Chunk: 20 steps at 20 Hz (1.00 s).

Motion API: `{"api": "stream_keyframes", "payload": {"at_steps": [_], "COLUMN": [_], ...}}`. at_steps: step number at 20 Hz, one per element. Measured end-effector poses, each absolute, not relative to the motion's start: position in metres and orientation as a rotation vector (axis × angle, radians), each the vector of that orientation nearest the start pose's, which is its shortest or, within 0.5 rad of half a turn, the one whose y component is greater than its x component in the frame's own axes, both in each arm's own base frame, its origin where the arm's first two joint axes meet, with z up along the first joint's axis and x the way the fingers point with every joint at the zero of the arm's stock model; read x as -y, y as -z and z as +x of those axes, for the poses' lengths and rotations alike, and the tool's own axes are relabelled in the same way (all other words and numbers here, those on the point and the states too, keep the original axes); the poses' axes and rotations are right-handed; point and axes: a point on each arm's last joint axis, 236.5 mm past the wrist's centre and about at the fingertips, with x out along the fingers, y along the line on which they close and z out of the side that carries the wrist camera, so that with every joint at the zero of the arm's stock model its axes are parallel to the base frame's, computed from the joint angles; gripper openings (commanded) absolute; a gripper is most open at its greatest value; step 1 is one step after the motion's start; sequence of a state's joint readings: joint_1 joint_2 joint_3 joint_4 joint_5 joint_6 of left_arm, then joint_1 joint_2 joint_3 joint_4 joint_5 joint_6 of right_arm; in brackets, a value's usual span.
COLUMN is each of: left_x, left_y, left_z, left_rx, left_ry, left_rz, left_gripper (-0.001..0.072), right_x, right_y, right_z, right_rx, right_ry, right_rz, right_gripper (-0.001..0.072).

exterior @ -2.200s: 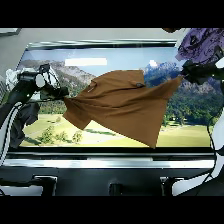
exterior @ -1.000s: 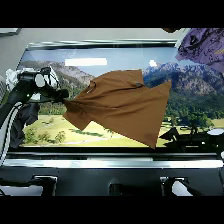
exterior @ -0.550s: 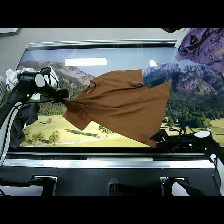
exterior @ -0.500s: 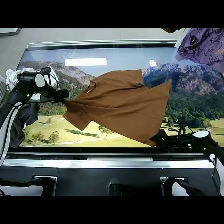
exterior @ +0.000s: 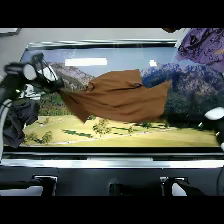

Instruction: Fold the clothes and pants, and hang the long-sleeved shirts on hangers.

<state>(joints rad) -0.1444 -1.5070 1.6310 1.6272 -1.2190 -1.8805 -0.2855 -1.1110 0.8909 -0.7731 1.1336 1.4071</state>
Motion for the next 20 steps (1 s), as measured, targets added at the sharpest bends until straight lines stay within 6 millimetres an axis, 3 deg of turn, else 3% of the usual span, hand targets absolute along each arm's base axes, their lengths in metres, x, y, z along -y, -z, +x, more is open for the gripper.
{"api": "stream_keyframes", "payload": {"at_steps": [3,5,7,8,9,11,14,16,18,20], "left_x": [0.054,0.050,0.044,0.041,0.037,0.030,0.022,0.020,0.021,0.025], "left_y": [-0.188,-0.268,-0.341,-0.375,-0.402,-0.447,-0.487,-0.497,-0.492,-0.471], "left_z": [0.483,0.466,0.432,0.409,0.387,0.341,0.286,0.270,0.275,0.300], "left_rx": [-0.854,-0.679,-0.516,-0.438,-0.370,-0.251,-0.126,-0.094,-0.107,-0.172], "left_ry": [-0.044,-0.021,-0.001,0.008,0.017,0.032,0.048,0.053,0.051,0.042], "left_rz": [-0.162,-0.180,-0.197,-0.206,-0.214,-0.228,-0.243,-0.248,-0.247,-0.242], "left_gripper": [0.0020,0.0020,0.0020,0.0020,0.0020,0.0020,0.0020,0.0019,0.0019,0.0020], "right_x": [-0.046,-0.045,-0.046,-0.047,-0.049,-0.047,-0.041,-0.039,-0.033,-0.026], "right_y": [-0.178,-0.269,-0.359,-0.395,-0.429,-0.478,-0.518,-0.526,-0.521,-0.503], "right_z": [0.401,0.399,0.375,0.358,0.337,0.297,0.254,0.244,0.250,0.273], "right_rx": [-0.831,-0.647,-0.452,-0.370,-0.285,-0.143,-0.012,0.016,-0.009,-0.086], "right_ry": [-0.334,-0.362,-0.362,-0.351,-0.335,-0.282,-0.204,-0.180,-0.161,-0.152], "right_rz": [0.620,0.504,0.378,0.323,0.270,0.188,0.139,0.134,0.150,0.191], "right_gripper": [0.0026,0.0026,0.0026,0.0026,0.0027,0.0027,0.0027,0.0027,0.0027,0.0027]}}
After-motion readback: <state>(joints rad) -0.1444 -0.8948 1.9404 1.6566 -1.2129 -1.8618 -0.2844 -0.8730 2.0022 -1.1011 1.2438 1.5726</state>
